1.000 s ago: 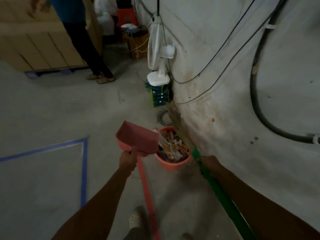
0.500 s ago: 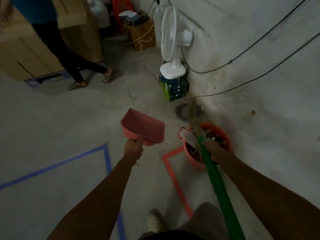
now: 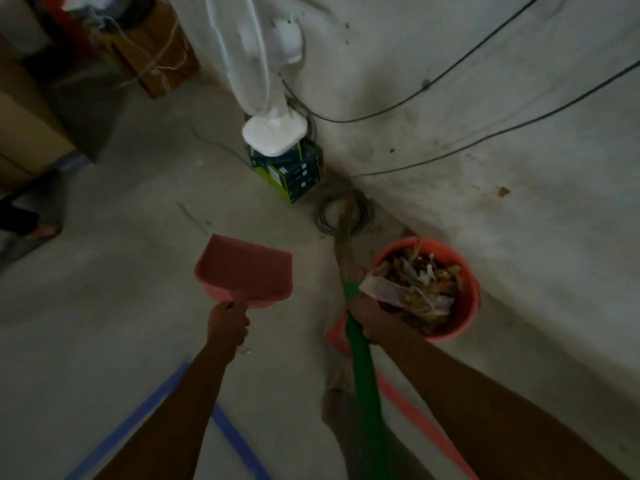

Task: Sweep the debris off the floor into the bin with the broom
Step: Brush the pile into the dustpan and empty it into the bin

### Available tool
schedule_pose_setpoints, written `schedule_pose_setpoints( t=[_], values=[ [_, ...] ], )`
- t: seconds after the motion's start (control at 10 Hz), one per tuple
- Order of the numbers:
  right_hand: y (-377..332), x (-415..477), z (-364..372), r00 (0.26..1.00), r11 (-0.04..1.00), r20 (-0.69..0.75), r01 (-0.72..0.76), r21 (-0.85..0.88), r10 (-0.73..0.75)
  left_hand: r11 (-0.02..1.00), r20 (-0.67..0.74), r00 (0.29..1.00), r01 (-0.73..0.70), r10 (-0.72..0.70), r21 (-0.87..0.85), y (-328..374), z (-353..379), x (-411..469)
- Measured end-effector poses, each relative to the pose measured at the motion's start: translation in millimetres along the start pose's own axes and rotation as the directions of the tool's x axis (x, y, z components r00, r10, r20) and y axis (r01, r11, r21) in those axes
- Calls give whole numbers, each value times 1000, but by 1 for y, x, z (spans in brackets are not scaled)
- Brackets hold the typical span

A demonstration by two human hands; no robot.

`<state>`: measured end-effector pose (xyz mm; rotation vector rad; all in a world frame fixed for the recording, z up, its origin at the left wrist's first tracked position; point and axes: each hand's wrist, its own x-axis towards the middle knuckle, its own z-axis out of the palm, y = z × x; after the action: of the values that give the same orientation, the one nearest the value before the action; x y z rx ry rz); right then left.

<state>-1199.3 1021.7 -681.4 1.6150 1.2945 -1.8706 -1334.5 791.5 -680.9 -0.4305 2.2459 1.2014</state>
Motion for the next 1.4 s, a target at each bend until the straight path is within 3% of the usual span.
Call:
schedule_pose_setpoints(
  t=[0.2,0.4,0.6,0.7,0.8,0.9,1.1,1.3,1.4],
  values=[
    [-11,96,93,993,983,-66,-84,162,96,995,77,996,-53,47,80,33,3,133],
    [-38,185,141,933,947,-308,-85,310,184,981,259,963,-118,75,157,26,47,261],
    [-26,324,140,925,979,-354,-76,190,141,932,466,881,-235,84,277,-13,104,384],
    [4,364,147,866,902,-356,-213,375,352,907,515,856,-253,48,336,-33,113,421],
    [43,371,164,865,882,-279,-312,354,418,866,546,837,-299,36,401,-57,111,438],
    [94,352,187,828,846,-290,-349,403,480,832,590,807,-338,16,440,-82,104,437],
    [204,288,224,799,772,-259,-353,529,543,690,687,722,-454,-85,563,-125,102,392],
    [356,199,227,750,704,-279,-327,631,599,539,827,559,-680,-57,496,-170,105,301],
    [443,138,228,677,628,-313,-281,726,666,478,868,495,-751,-50,455,-199,98,244]
  ],
)
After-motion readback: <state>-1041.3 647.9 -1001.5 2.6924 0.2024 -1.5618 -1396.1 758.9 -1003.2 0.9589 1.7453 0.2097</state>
